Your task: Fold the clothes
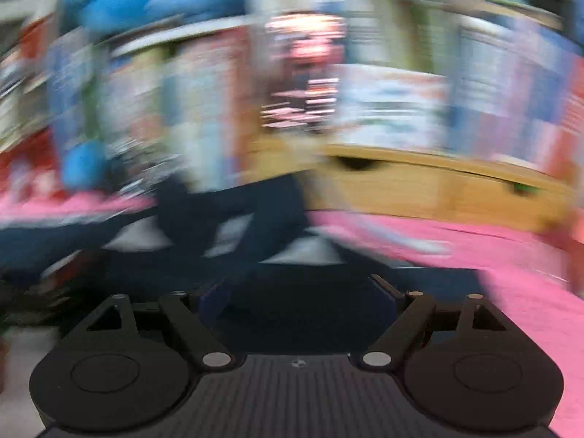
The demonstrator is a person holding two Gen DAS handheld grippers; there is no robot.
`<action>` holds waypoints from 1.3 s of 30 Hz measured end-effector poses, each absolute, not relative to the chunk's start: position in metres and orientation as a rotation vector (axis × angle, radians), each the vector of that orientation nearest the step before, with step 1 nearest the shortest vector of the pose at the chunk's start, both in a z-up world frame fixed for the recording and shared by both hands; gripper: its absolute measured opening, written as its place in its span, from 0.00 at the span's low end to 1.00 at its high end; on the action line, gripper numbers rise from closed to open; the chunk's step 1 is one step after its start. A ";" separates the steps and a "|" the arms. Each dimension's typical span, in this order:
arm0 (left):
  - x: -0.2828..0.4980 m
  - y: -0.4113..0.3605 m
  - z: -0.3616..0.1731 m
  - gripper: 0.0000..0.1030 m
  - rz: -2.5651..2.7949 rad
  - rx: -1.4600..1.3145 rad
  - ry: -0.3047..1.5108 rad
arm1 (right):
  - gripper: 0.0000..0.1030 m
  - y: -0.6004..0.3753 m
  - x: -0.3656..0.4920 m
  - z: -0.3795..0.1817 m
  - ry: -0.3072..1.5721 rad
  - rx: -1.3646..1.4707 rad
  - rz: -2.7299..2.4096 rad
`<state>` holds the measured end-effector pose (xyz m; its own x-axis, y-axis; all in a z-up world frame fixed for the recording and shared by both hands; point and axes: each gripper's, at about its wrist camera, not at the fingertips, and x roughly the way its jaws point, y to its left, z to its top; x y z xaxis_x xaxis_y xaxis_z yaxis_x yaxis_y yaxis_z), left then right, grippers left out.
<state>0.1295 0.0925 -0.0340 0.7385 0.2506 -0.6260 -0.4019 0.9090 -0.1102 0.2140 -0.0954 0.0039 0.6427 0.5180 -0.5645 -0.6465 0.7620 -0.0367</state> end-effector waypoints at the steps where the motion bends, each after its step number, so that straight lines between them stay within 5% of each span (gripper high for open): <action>1: 0.130 0.092 -0.034 0.94 0.362 -0.245 0.648 | 0.79 -0.085 0.211 -0.004 0.573 -0.292 0.674; 10: 0.137 0.087 -0.034 1.00 0.331 -0.202 0.682 | 0.99 -0.084 0.231 -0.035 0.690 -0.227 0.619; 21: 0.050 0.142 0.007 0.98 0.165 -0.487 0.549 | 1.00 -0.081 0.232 -0.036 0.691 -0.232 0.582; 27: -0.030 0.210 0.022 0.98 0.396 -0.438 0.454 | 0.88 -0.076 0.194 0.003 0.581 -0.133 0.599; 31: -0.079 0.260 0.012 0.98 0.591 -0.532 0.435 | 0.62 -0.038 0.167 0.021 0.555 -0.160 0.774; 39: -0.139 0.336 -0.004 0.98 0.874 -0.687 0.365 | 0.65 0.021 0.163 -0.031 0.644 -0.239 0.856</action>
